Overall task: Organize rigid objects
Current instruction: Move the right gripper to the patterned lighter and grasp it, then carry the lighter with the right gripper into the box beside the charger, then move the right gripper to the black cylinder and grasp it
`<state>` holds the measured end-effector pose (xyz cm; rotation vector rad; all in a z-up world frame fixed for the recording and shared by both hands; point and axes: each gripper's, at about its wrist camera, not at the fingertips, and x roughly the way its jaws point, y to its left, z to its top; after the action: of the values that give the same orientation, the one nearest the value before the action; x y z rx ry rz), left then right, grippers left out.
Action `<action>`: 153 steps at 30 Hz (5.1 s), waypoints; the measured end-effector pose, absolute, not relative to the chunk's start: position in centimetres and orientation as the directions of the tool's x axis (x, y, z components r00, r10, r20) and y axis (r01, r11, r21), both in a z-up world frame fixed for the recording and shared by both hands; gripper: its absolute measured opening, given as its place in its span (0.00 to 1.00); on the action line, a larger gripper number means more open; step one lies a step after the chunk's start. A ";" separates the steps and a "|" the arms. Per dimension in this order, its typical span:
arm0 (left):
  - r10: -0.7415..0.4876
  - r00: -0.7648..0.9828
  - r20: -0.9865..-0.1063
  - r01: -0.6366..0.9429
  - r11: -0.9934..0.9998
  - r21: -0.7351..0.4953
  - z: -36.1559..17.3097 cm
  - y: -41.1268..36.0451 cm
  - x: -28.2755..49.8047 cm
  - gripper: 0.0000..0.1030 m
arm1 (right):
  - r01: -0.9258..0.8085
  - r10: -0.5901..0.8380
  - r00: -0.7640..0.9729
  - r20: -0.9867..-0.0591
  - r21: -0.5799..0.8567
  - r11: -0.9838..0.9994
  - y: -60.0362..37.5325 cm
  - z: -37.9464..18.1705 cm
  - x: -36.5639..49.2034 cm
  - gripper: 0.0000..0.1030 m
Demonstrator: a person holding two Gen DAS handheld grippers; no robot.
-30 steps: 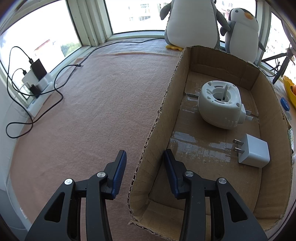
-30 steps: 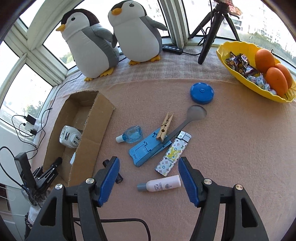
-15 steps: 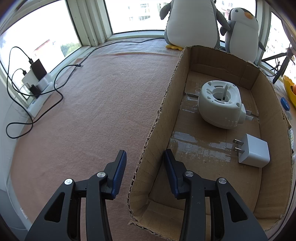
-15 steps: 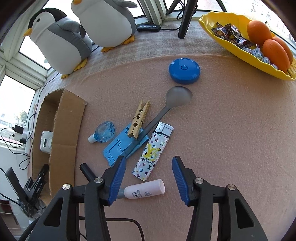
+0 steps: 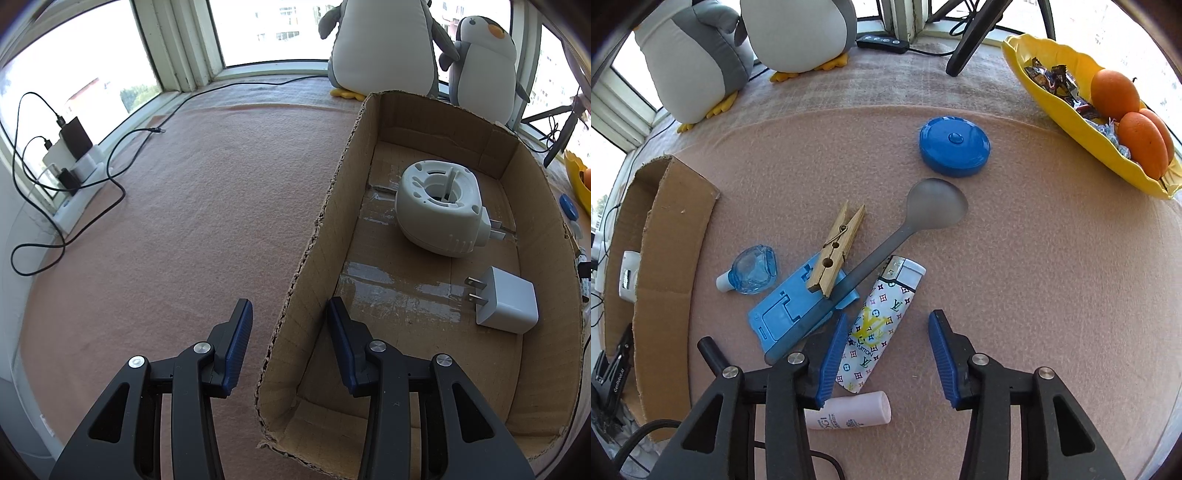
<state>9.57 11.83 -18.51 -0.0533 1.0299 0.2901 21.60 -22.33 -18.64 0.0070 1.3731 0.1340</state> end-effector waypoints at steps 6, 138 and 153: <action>0.215 0.481 -0.850 -0.262 0.961 0.094 -18.6 11.8 9.6 0.39 | -0.068 0.088 0.191 -0.978 0.076 0.995 -24.6 -18.7 22.0 0.20; 0.196 0.482 -0.854 -0.178 0.976 0.124 -18.5 11.7 9.7 0.41 | -0.485 0.274 0.318 -0.908 0.093 0.869 -11.4 -15.7 12.6 0.27; 0.182 0.485 -0.855 -0.181 0.978 0.105 -18.5 12.0 9.6 0.41 | -0.533 0.188 0.295 -0.937 0.002 0.846 -9.9 -17.7 13.2 0.16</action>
<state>9.63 12.00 -18.53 0.0007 1.0410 0.2207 13.20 -9.94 -17.69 -0.3394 1.1802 0.4922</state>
